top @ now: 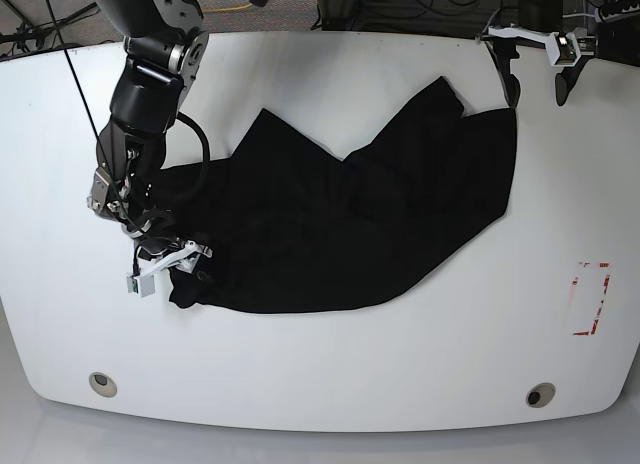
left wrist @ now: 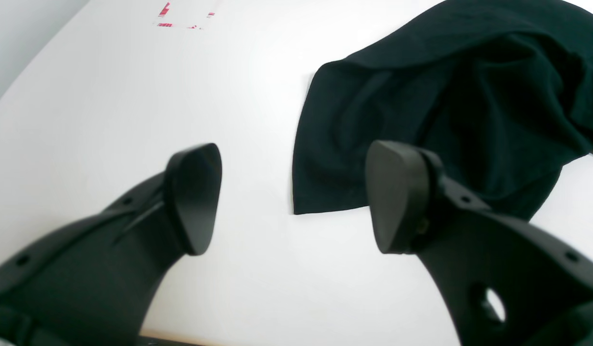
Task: Fold the T-shirt properly
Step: 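Lower the right gripper onto the black shirt's edge and grasp it, then lower the left gripper onto the shirt's opposite edge and grasp it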
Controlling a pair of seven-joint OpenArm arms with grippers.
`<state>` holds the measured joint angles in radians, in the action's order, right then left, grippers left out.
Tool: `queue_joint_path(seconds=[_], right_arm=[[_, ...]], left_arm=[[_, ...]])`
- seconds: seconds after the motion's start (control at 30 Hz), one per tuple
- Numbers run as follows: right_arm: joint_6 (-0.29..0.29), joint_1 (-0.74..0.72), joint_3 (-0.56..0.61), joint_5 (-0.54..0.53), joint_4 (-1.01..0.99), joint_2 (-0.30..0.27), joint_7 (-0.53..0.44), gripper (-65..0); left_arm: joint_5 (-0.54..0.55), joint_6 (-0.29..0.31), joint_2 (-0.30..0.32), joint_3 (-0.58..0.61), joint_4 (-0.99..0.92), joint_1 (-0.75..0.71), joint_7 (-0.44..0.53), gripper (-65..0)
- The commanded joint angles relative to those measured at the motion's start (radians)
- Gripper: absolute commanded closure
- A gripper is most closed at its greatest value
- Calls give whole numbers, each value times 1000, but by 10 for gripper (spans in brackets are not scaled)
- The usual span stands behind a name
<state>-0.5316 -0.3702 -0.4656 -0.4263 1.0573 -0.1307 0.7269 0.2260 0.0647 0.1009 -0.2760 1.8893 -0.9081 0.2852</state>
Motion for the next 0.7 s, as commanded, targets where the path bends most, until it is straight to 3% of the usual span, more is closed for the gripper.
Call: queue_joint_path(seconds=[0.0, 0.13, 0.3, 0.5, 0.67], right_arm=[[-6, -39, -2, -19, 13, -5, -49, -379], [-6, -40, -2, 57, 11, 21, -59, -333], [-9, -54, -3, 108, 11, 32, -53, 0], [-17, -48, -3, 108, 56, 29, 0, 0], [-17, 3, -3, 108, 186, 32, 53, 0]], left_arm=[[0, 1, 6, -7, 17, -9, 30, -446], [0, -4, 4, -9, 17, 17, 13, -450], [5, -6, -2, -10, 20, 96, -157, -451], [3, -38, -63, -42, 19, 192, -295, -453], [8, -36, -79, -101, 19, 292, -495, -453]])
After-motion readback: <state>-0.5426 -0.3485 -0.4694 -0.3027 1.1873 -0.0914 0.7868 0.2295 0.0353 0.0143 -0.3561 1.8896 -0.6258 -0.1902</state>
